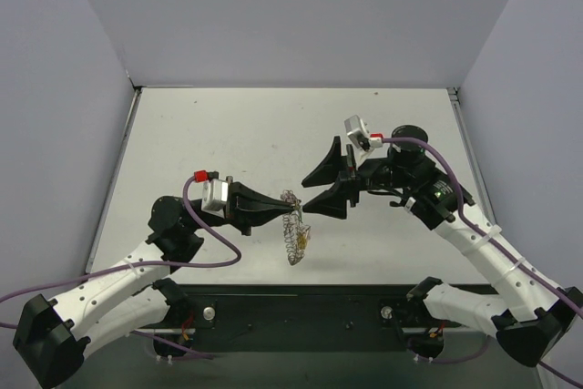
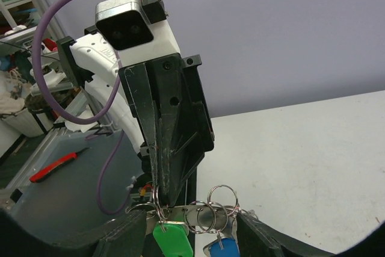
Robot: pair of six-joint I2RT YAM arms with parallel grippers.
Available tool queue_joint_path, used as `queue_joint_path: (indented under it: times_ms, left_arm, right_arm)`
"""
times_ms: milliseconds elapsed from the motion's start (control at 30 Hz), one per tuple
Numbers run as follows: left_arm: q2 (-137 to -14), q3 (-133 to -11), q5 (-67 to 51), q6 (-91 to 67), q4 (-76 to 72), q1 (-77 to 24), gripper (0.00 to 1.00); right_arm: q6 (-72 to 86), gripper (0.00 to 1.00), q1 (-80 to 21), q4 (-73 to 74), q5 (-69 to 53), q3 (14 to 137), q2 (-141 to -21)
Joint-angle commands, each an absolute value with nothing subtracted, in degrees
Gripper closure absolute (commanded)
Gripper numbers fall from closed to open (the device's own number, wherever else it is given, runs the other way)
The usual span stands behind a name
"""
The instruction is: Put the keys on the keyring
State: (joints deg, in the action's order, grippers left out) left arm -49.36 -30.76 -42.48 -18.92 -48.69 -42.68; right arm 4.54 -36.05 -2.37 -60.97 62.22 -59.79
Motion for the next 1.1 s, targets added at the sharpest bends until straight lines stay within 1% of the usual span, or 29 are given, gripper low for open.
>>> queue_joint_path:
  times_ms: [0, 133, 200, 233, 267, 333, 367, 433, 467, 533, 567, 600, 733, 767, 833, 867, 933, 1033, 1067]
  left_arm:
    - [-48.9, -33.6, -42.4, -19.3, -54.5, -43.0, 1.0]
    - [-48.9, -33.3, -42.2, -19.7, -55.2, -43.0, 1.0]
    - [-49.0, -33.4, -42.2, -19.8, -55.5, -43.0, 1.0]
    - [-49.0, -33.3, -42.2, -19.8, -55.5, -43.0, 1.0]
    - [-49.0, -33.4, -42.3, -19.8, -55.5, -42.9, 1.0]
    - [-49.0, -33.5, -42.4, -19.8, -55.7, -42.9, 1.0]
    - [-49.0, -33.5, -42.4, -19.8, -55.7, -43.0, 1.0]
    - [-49.0, -33.5, -42.3, -19.9, -55.7, -43.0, 1.0]
    - [-49.0, -33.5, -42.3, -20.0, -55.7, -43.0, 1.0]
    - [-48.9, -33.5, -42.3, -19.9, -55.7, -43.0, 1.0]
    - [-48.8, -33.5, -42.3, -19.8, -55.7, -43.0, 1.0]
    - [-48.9, -33.5, -42.2, -19.7, -55.5, -42.9, 1.0]
    - [-48.3, -33.7, -42.2, -19.2, -54.9, -42.9, 1.0]
    - [-48.2, -33.8, -42.3, -18.8, -54.5, -42.8, 1.0]
    - [-47.7, -34.1, -42.5, -18.3, -53.1, -42.9, 1.0]
    - [-47.2, -34.2, -42.5, -17.7, -52.5, -42.9, 1.0]
    - [-46.3, -34.9, -42.6, -17.0, -50.1, -42.9, 1.0]
    - [-45.4, -35.4, -43.1, -16.0, -47.8, -42.8, 1.0]
    - [-45.4, -35.7, -43.2, -15.9, -47.5, -42.8, 1.0]
  right_arm:
    - [3.5, 0.41, -36.2, -5.5, -64.2, 62.2, -60.4]
    - [3.4, 0.43, -36.3, -5.2, -64.3, 62.1, -60.6]
    - [3.4, 0.46, -36.3, -4.9, -64.4, 62.0, -60.7]
    - [3.3, 0.49, -36.2, -4.7, -64.6, 62.1, -60.8]
    - [3.0, 0.57, -36.3, -4.6, -64.6, 62.1, -60.8]
    - [2.8, 0.61, -36.3, -4.4, -64.6, 62.1, -60.7]
    - [2.8, 0.68, -36.2, -4.5, -64.5, 62.1, -60.7]
    - [2.8, 0.74, -36.2, -4.3, -64.6, 62.1, -60.7]
    - [2.8, 0.82, -36.2, -4.3, -64.8, 62.1, -60.7]
    - [2.7, 0.88, -36.2, -4.2, -64.9, 62.1, -60.7]
    - [2.7, 0.98, -36.1, -4.3, -65.0, 62.1, -60.7]
    - [2.6, 1.0, -36.2, -4.1, -65.0, 62.2, -60.8]
    - [2.1, 1.0, -36.0, -3.4, -64.9, 62.2, -60.1]
    - [1.7, 0.95, -35.9, -3.0, -64.8, 62.2, -59.9]
    - [0.5, 0.81, -35.2, -1.6, -64.8, 62.2, -58.7]
    - [0.5, 0.62, -34.9, -1.1, -64.8, 62.2, -58.3]
    - [-1.6, 0.42, -34.5, -0.2, -65.4, 62.3, -57.2]
    - [-2.8, 0.35, -34.4, -0.2, -66.6, 62.5, -56.2]
    - [-2.9, 0.35, -34.4, -0.2, -67.1, 62.7, -56.2]
